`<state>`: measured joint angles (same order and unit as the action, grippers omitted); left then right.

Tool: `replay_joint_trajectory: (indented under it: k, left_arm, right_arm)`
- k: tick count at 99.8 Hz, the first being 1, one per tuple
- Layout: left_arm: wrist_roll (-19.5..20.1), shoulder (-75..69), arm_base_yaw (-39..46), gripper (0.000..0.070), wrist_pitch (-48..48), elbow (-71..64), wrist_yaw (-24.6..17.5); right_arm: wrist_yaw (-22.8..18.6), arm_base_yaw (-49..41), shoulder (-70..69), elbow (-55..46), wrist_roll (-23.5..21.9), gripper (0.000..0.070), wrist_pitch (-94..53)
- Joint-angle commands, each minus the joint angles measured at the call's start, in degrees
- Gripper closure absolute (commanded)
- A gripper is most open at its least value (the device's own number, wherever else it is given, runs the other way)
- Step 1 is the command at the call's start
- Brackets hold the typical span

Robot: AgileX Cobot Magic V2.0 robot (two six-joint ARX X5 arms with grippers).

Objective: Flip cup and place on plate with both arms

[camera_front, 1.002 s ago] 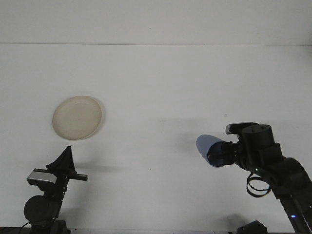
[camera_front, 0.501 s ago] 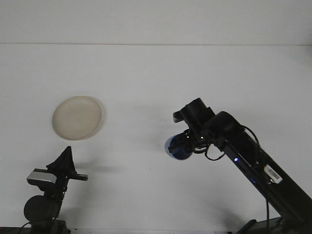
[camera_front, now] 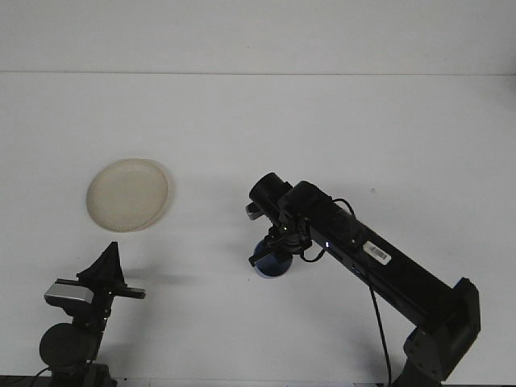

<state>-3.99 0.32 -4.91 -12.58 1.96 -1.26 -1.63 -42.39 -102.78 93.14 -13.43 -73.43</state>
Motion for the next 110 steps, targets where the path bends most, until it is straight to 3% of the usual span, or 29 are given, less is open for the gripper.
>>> replay_joint_trajectory:
  k: [1, 65, 70, 82, 87, 93, 110]
  left_arm:
    - [-0.1, -0.1, 0.0, 0.0689, -0.6, -1.2, 0.1]
    - [-0.1, -0.1, 0.0, 0.0689, -0.6, -1.2, 0.1]
    - [-0.1, -0.1, 0.0, 0.0689, -0.6, -1.2, 0.1]
    - [-0.1, -0.1, 0.0, 0.0689, -0.6, -1.2, 0.1]
    - [-0.1, -0.1, 0.0, 0.0689, -0.6, -1.2, 0.1]
    - [-0.1, -0.1, 0.0, 0.0689, -0.6, -1.2, 0.1]
    - [-0.1, -0.1, 0.0, 0.0689, -0.6, -1.2, 0.1]
  right_arm:
    - [0.2, -0.8, -1.6, 1.5, 0.9, 0.0700, 0.4]
    - [0.2, -1.2, -5.4, 1.4, 3.0, 0.0681, 1.3]
    - [0.2, -1.2, -5.4, 1.4, 3.0, 0.0616, 1.2]
    - [0.2, -1.1, -5.4, 1.4, 3.0, 0.0336, 1.2]
    - [0.2, -1.0, -5.4, 1.4, 3.0, 0.0259, 1.2]
    - [0.1, -1.0, -5.4, 1.5, 3.0, 0.0231, 1.1]
    - [0.1, -1.0, -4.5, 1.5, 3.1, 0.0231, 0.4]
